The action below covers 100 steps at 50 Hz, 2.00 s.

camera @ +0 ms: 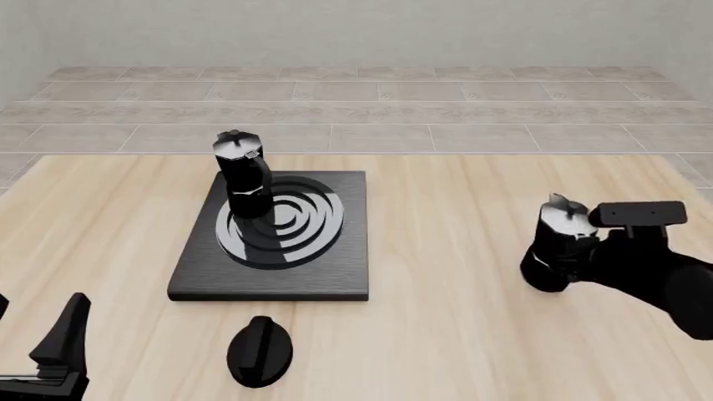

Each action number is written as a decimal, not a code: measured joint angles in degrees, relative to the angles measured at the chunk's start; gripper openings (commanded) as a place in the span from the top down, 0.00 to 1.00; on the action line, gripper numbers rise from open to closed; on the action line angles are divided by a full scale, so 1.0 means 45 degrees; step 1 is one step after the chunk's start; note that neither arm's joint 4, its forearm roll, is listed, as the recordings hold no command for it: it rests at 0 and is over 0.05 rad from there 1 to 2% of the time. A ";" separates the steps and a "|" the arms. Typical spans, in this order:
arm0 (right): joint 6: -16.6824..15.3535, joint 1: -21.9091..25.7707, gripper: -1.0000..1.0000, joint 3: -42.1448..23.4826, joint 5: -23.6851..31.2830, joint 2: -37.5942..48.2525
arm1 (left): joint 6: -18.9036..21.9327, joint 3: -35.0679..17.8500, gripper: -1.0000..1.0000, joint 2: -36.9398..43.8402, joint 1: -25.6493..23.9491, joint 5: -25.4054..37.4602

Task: Put both moka pots on the stove.

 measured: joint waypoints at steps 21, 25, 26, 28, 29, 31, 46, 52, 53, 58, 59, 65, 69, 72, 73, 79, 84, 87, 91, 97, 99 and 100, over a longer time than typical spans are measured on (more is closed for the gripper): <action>-0.0345 0.0659 1.00 -0.0690 0.0698 -0.0940 | -0.0039 0.0000 0.00 -0.0033 0.0014 0.0007; -0.0348 0.0868 1.00 -0.0903 0.0788 -0.0958 | -0.0043 0.0004 0.00 -0.0044 0.0015 0.0008; -0.0345 0.0931 1.00 -0.0967 0.0811 -0.0948 | -0.0045 0.0003 0.00 -0.0045 0.0016 0.0009; -0.0347 0.1058 1.00 -0.1094 0.0848 -0.0925 | -0.0050 0.0001 0.00 -0.0047 0.0019 0.0009; -0.0348 0.1123 1.00 -0.1161 0.0869 -0.0909 | -0.0053 -0.0001 0.00 -0.0046 0.0020 0.0009; -0.0349 0.1247 1.00 -0.1290 0.0910 -0.0879 | -0.0059 -0.0003 0.00 -0.0044 0.0022 0.0008; -0.0431 0.2490 1.00 -0.2671 0.1309 -0.0335 | -0.0118 -0.0002 0.00 -0.0065 0.0034 0.0017; -0.0487 0.2983 1.00 -0.3308 0.1512 -0.0045 | -0.0123 -0.0001 0.00 -0.0061 0.0028 0.0010; -0.0494 0.3066 1.00 -0.3416 0.1547 0.0002 | -0.0122 0.0000 0.00 -0.0061 0.0026 0.0010; -0.0506 0.3440 1.00 -0.3988 0.1710 0.0297 | -0.0117 -0.0002 0.00 -0.0061 0.0020 0.0011; -0.0505 0.3513 1.00 -0.4107 0.1737 0.0369 | -0.0115 -0.0006 0.00 -0.0062 0.0020 0.0014; -0.0492 0.3957 1.00 -0.4835 0.1888 0.0827 | -0.0101 -0.0006 0.00 -0.0069 0.0021 0.0012; -0.0481 0.4239 1.00 -0.5365 0.1999 0.1155 | -0.0089 -0.0007 0.00 -0.0073 0.0026 0.0010; -0.0485 0.4455 1.00 -0.5767 0.2068 0.1421 | -0.0084 -0.0006 0.00 -0.0077 0.0029 0.0008; -0.0489 0.4523 1.00 -0.5897 0.2089 0.1506 | -0.0083 -0.0010 0.00 -0.0077 0.0032 0.0009; -0.0492 0.4894 1.00 -0.6576 0.2193 0.1963 | -0.0086 -0.0015 0.00 -0.0080 0.0048 0.0005; -0.0468 0.5146 1.00 -0.7086 0.2241 0.2346 | -0.0096 -0.0014 0.00 -0.0084 0.0057 0.0002; -0.0452 0.5296 1.00 -0.7378 0.2251 0.2592 | -0.0105 -0.0019 0.00 -0.0081 0.0062 0.0002; -0.0408 0.5480 1.00 -0.7741 0.2263 0.2913 | -0.0118 -0.0016 0.00 -0.0077 0.0073 -0.0007; -0.0327 0.5765 1.00 -0.8220 0.2257 0.3367 | -0.0136 -0.0013 0.00 -0.0079 0.0092 -0.0011; -0.0306 0.5851 1.00 -0.8372 0.2260 0.3507 | -0.0141 -0.0012 0.00 -0.0080 0.0097 -0.0011; -0.0289 0.5893 1.00 -0.8448 0.2265 0.3572 | -0.0143 -0.0013 0.00 -0.0080 0.0099 -0.0010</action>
